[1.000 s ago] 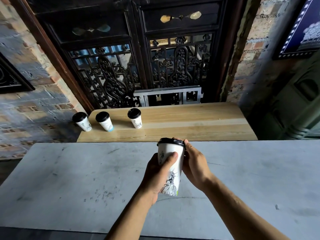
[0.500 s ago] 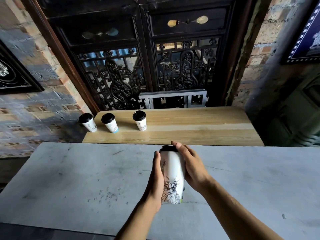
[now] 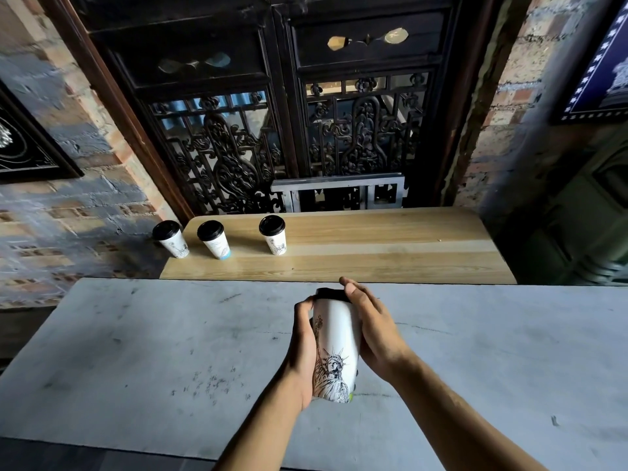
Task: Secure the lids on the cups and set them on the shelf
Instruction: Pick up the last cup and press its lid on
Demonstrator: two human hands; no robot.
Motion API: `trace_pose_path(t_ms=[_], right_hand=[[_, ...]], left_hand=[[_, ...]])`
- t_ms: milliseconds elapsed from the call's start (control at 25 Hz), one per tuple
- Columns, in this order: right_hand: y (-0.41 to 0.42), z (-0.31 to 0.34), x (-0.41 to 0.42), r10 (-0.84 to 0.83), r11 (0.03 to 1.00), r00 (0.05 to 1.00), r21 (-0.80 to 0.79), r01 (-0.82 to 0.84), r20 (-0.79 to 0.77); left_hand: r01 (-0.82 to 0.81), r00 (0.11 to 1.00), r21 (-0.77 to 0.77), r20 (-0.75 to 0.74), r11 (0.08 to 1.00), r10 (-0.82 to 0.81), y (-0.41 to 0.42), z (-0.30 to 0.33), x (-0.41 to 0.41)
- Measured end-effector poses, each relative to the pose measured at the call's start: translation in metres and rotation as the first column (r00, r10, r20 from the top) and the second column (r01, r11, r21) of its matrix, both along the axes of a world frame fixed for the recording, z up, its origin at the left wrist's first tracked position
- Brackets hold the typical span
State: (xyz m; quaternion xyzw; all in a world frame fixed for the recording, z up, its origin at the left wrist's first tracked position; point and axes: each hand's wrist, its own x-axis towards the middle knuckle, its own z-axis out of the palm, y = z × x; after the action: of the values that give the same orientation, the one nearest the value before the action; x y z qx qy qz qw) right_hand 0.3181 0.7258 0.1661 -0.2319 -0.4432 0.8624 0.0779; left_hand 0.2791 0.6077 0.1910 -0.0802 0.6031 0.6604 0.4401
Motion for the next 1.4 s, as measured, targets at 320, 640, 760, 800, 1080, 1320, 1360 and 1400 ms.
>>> trace_pose_path(t_ms=[320, 640, 760, 800, 1080, 1320, 1360, 1400], right_hand=[[-0.008, -0.02, 0.019, 0.087, 0.989, 0.996, -0.119, -0.085, 0.009], [-0.011, -0.034, 0.024, -0.001, 0.999, 0.991, -0.043, 0.007, 0.132], [-0.009, -0.036, 0.024, -0.052, 0.998, 0.983, -0.025, 0.057, 0.179], [-0.008, -0.036, 0.023, -0.066, 0.997, 0.98, -0.025, 0.072, 0.189], [0.0, -0.038, 0.023, -0.086, 0.995, 0.985, -0.036, 0.092, 0.152], [0.012, -0.03, 0.029, -0.095, 0.994, 0.988, -0.047, 0.101, 0.124], [0.014, -0.028, 0.03, -0.089, 0.995, 0.988, -0.035, 0.094, 0.124], [0.016, -0.029, 0.03, -0.079, 0.996, 0.989, -0.023, 0.082, 0.124]], left_hand=[[-0.127, 0.991, -0.016, -0.047, 0.992, 0.126, 0.0, -0.029, -0.002], [-0.305, 0.847, -0.372, -0.526, 0.877, 0.072, 0.001, -0.037, 0.009], [-0.358, 0.644, -0.262, -0.764, 0.896, 0.034, -0.009, -0.041, 0.008], [-0.35, 0.546, -0.199, -0.837, 0.915, 0.027, -0.012, -0.039, 0.009], [-0.15, 0.349, -0.112, -0.936, 0.982, -0.053, -0.019, -0.032, 0.007], [-0.136, 0.456, -0.038, -0.889, 0.99, 0.028, -0.026, -0.031, 0.003], [-0.129, 0.468, -0.045, -0.884, 0.991, 0.021, -0.027, -0.031, 0.004], [-0.124, 0.468, -0.049, -0.884, 0.991, 0.015, -0.028, -0.031, 0.004]])
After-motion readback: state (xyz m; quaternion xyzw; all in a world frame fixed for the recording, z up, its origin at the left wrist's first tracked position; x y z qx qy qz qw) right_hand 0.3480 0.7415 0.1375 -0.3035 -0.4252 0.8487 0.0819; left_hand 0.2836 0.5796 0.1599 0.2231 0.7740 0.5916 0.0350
